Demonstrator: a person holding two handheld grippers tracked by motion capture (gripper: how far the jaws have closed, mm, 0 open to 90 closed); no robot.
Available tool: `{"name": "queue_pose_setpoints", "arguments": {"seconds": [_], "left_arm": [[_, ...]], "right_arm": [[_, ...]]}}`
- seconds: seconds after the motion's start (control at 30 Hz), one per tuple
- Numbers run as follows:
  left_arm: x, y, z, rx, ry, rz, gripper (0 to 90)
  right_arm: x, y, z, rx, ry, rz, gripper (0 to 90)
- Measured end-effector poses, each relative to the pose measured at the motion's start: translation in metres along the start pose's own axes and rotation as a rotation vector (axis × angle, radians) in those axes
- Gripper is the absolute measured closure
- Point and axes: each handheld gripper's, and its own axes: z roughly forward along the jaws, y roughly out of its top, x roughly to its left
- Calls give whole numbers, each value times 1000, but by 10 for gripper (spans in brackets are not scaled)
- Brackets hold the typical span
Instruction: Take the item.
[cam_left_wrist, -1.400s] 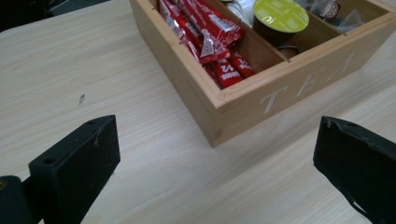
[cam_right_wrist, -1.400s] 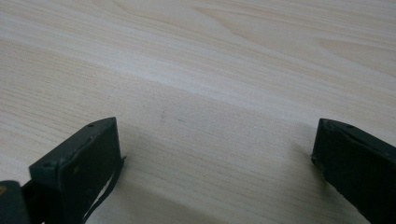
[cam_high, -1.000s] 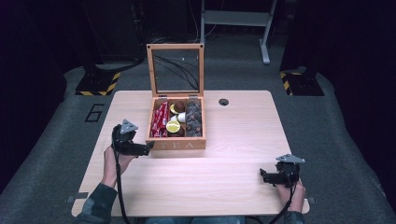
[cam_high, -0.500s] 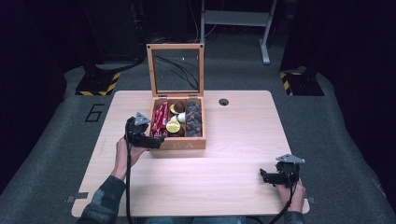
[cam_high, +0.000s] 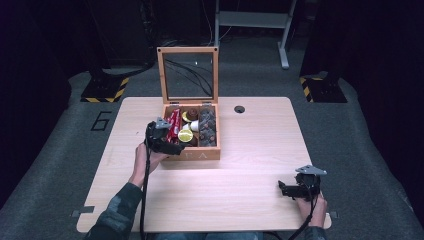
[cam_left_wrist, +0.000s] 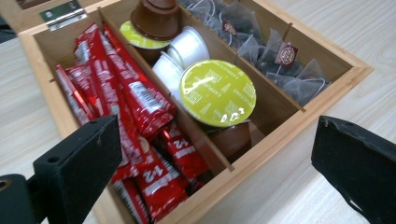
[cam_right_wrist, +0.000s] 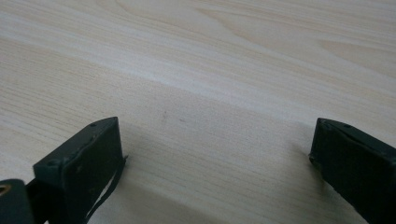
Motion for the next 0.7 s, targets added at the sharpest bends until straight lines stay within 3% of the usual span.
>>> {"name": "queue_pose_setpoints", "arguments": {"seconds": [0.33, 0.57, 0.7], "left_arm": [[-5, 10, 18, 26, 2, 35, 57], [-6, 14, 31, 38, -9, 28, 88], [-7, 16, 36, 47, -1, 43, 145]], "right_arm": [[0, 0, 0, 1, -1, -1, 18], [0, 0, 0, 1, 0, -1, 19], [0, 0, 0, 0, 0, -1, 19]]}}
